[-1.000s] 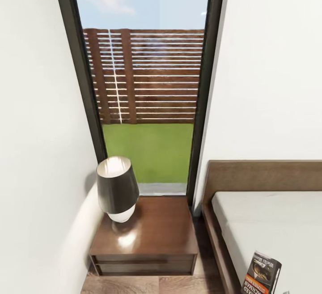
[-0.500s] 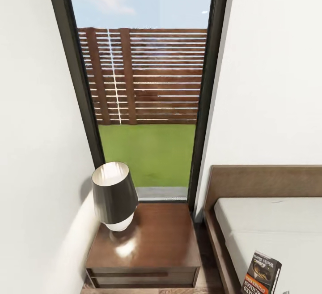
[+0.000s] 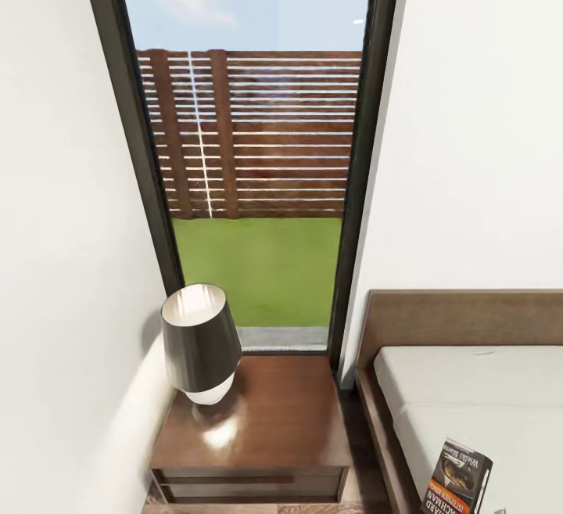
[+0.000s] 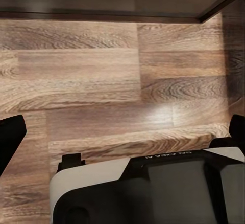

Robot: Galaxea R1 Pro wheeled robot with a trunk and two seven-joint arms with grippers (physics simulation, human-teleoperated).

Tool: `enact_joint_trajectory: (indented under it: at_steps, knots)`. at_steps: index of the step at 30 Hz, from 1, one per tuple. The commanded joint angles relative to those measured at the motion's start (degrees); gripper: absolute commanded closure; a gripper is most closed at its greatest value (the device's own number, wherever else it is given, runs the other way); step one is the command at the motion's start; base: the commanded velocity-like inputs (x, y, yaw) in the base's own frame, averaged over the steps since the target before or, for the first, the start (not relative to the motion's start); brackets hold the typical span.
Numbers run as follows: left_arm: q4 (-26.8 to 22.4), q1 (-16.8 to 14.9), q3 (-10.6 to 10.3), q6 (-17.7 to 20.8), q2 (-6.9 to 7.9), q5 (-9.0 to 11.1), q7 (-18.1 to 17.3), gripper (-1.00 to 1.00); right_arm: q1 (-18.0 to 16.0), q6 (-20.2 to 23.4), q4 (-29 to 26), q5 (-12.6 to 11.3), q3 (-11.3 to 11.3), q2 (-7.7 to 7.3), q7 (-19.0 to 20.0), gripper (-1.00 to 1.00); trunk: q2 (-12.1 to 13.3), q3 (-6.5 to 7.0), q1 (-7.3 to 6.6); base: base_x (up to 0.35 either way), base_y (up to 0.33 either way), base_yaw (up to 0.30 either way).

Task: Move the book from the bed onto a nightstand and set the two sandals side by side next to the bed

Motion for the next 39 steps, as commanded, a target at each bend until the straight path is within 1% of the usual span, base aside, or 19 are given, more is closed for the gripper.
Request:
enact_joint_trajectory:
  at_steps: [1,24,39]
  knots:
    - [0.1,-0.1,-0.5,-0.2,0.02,0.6,-0.2,-1.00,-0.1,0.3,0.2,-0.6,0.3,-0.01,0.3,1.00,0.3,0.08,-0.20,0.000,0.000,0.000]
    - [0.1,-0.1,-0.5,-0.2,0.01,0.6,-0.2,-1.00,-0.1,0.3,0.2,-0.6,0.3,-0.02,0.3,1.00,9.5,4.21,-5.25,0.000,0.000,0.000]
    - [0.1,-0.1,-0.5,-0.2,0.01,0.6,-0.2,-1.00,-0.1,0.3,0.2,-0.6,0.3,-0.01,0.3,1.00,9.5,4.21,-5.25,0.000,0.000,0.000]
